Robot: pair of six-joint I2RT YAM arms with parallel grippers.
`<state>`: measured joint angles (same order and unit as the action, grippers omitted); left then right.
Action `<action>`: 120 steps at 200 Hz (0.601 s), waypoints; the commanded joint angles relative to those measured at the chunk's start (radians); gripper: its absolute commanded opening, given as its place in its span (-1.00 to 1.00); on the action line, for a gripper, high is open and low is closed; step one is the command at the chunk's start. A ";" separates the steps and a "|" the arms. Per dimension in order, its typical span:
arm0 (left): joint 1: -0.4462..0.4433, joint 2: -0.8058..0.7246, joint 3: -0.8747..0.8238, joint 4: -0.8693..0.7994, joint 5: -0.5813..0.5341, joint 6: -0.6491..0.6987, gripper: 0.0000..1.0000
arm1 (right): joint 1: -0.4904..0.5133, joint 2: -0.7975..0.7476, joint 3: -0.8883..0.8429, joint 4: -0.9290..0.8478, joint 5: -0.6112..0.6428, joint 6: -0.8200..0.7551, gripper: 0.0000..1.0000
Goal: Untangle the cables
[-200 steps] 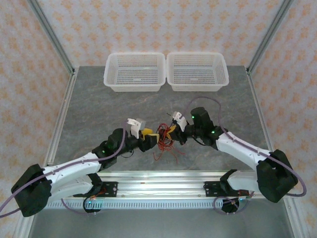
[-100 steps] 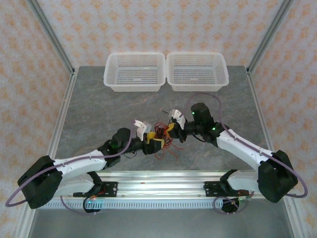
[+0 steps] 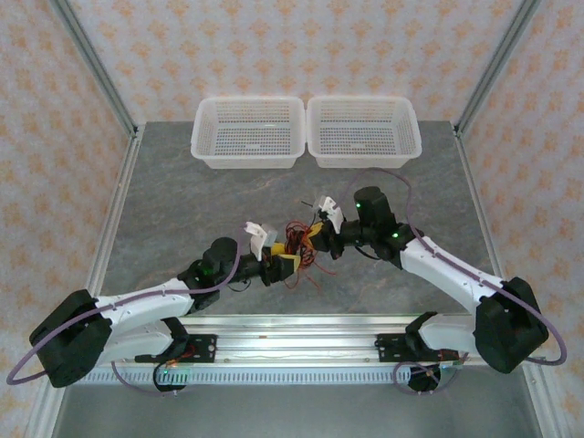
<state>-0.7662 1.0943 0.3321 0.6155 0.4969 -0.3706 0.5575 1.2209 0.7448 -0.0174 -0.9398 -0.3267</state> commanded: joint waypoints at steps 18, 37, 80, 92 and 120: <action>-0.008 0.006 -0.007 0.035 -0.027 0.036 -0.56 | -0.007 -0.035 -0.005 0.149 -0.018 0.153 -1.00; -0.009 0.012 -0.007 0.042 -0.039 0.038 -0.82 | -0.007 -0.070 -0.013 0.160 -0.019 0.188 -1.00; -0.009 -0.037 -0.013 0.053 -0.132 0.032 -1.00 | -0.006 -0.108 -0.036 0.153 0.036 0.291 -1.00; -0.009 -0.065 -0.009 0.032 -0.178 0.029 -1.00 | -0.006 -0.114 -0.035 0.129 0.104 0.339 -1.00; -0.009 -0.109 0.041 -0.094 -0.292 0.008 -1.00 | -0.005 -0.086 0.025 -0.036 0.317 0.450 -0.59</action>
<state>-0.7792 1.0298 0.3332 0.6266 0.3630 -0.3496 0.5655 1.1374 0.7113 0.0437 -0.8406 -0.0216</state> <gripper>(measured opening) 0.089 0.142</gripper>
